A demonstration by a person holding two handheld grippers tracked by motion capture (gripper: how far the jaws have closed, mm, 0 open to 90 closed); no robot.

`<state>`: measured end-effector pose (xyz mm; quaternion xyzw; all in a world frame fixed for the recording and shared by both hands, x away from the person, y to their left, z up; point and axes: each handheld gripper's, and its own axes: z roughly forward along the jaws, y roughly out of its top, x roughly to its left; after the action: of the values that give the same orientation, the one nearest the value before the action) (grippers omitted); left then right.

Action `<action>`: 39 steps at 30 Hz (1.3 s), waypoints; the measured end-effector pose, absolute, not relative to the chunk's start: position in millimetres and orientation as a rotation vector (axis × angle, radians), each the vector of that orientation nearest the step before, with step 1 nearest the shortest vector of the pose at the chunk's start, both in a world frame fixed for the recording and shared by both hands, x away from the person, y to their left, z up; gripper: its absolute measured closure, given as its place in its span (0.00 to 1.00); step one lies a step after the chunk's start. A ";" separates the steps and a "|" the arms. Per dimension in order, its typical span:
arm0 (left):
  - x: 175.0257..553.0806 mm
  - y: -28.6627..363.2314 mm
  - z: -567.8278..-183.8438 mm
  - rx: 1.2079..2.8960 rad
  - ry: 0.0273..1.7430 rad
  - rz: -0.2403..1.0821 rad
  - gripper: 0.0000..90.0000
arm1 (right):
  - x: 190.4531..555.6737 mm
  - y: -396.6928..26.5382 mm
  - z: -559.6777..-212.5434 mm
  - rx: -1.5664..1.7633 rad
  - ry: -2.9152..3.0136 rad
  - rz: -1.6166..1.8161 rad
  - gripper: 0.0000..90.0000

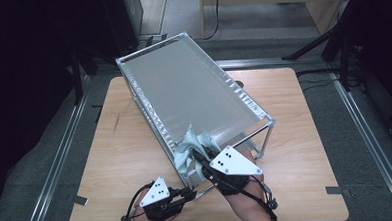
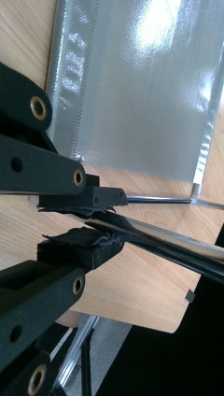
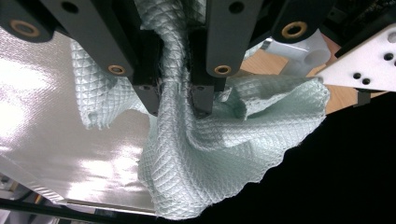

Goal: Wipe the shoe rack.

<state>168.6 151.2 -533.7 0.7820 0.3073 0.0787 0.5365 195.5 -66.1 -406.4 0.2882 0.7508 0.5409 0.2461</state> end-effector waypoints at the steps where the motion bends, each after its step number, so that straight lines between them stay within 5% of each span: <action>1: 168.7 151.3 -533.8 1.863 0.731 0.187 0.88 | 197.4 -68.4 -406.4 0.781 2.058 1.485 0.88; 22: 169.0 152.7 -535.4 1.863 0.725 0.178 0.88 | 264.7 -162.9 -405.2 1.030 1.857 1.318 0.88; 39: 168.9 151.2 -536.5 1.860 0.738 0.176 0.87 | 219.5 -100.9 -406.8 0.941 2.000 1.437 0.89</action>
<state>168.9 151.2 -536.5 0.7814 0.3099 0.0741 0.5365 219.5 -100.9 -406.8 0.3457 0.7346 0.5278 0.2496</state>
